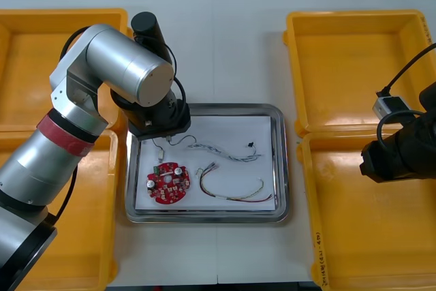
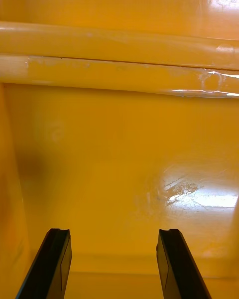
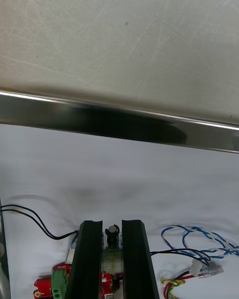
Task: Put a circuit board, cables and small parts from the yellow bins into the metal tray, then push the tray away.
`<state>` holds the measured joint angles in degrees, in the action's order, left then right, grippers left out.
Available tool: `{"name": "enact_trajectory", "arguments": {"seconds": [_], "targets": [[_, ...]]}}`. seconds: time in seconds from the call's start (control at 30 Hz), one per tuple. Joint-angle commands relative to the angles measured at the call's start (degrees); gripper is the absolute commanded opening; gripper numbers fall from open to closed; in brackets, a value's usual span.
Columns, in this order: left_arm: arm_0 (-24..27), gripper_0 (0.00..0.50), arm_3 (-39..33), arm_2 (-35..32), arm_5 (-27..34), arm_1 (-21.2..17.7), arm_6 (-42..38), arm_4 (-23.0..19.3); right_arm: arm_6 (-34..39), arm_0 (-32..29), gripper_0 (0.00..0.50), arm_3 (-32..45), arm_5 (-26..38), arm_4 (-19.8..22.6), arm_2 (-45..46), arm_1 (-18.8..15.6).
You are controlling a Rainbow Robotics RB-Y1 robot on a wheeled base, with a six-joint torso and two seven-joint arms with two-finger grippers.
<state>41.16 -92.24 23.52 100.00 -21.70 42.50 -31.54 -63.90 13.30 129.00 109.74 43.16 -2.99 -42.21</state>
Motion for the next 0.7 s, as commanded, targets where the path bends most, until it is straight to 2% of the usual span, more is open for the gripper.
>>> {"name": "enact_trajectory", "arguments": {"seconds": [0.03, 0.13, 0.23, 0.37, 0.43, 0.5, 0.53, 0.6, 0.7], "targets": [[-0.12, 0.006, -0.39, 1.0, -0.69, 1.48, -0.22, -0.98, 2.11, -0.65, 0.5, 1.78, -0.14, 0.0, 1.84, 0.47], [-0.2, 0.02, -0.48, 1.0, -0.6, 1.66, -0.31, -1.16, 2.11, -0.65, 0.5, 1.78, -0.14, 0.0, 1.84, 0.47], [-0.47, 0.058, -0.39, 1.0, -0.69, 1.66, -0.14, -1.16, 2.11, -0.65, 0.5, 1.78, -0.14, 0.0, 1.84, 0.47], [-0.73, 0.169, -0.48, 0.92, -0.6, 1.66, -0.14, -1.25, 2.11, -0.65, 0.5, 1.78, -0.14, 0.0, 1.84, 0.47], [-0.91, 0.204, -0.48, 1.0, -0.69, 1.66, -0.05, -1.16, 2.11, -0.65, 0.5, 1.78, -0.14, 0.0, 1.84, 0.47], [-1.17, 0.28, -0.48, 0.92, -0.6, 1.66, 0.04, -0.98, 2.11, -0.65, 0.5, 1.78, -0.14, 0.0, 1.84, 0.47], [-1.26, 0.296, -0.48, 1.0, -0.6, 1.66, 0.04, -0.9, 2.11, -0.65, 0.5, 1.78, -0.14, 0.0, 1.84, 0.47], [-1.26, 0.387, -0.48, 0.92, -0.42, 1.66, 0.04, -0.9, 2.11, -0.65, 0.5, 1.78, -0.14, 0.0, 1.84, 0.47], [-1.26, 0.45, -0.48, 0.92, -0.34, 1.66, 0.04, -0.72, 2.11, -0.65, 0.5, 1.78, -0.14, 0.0, 1.84, 0.47]]}}
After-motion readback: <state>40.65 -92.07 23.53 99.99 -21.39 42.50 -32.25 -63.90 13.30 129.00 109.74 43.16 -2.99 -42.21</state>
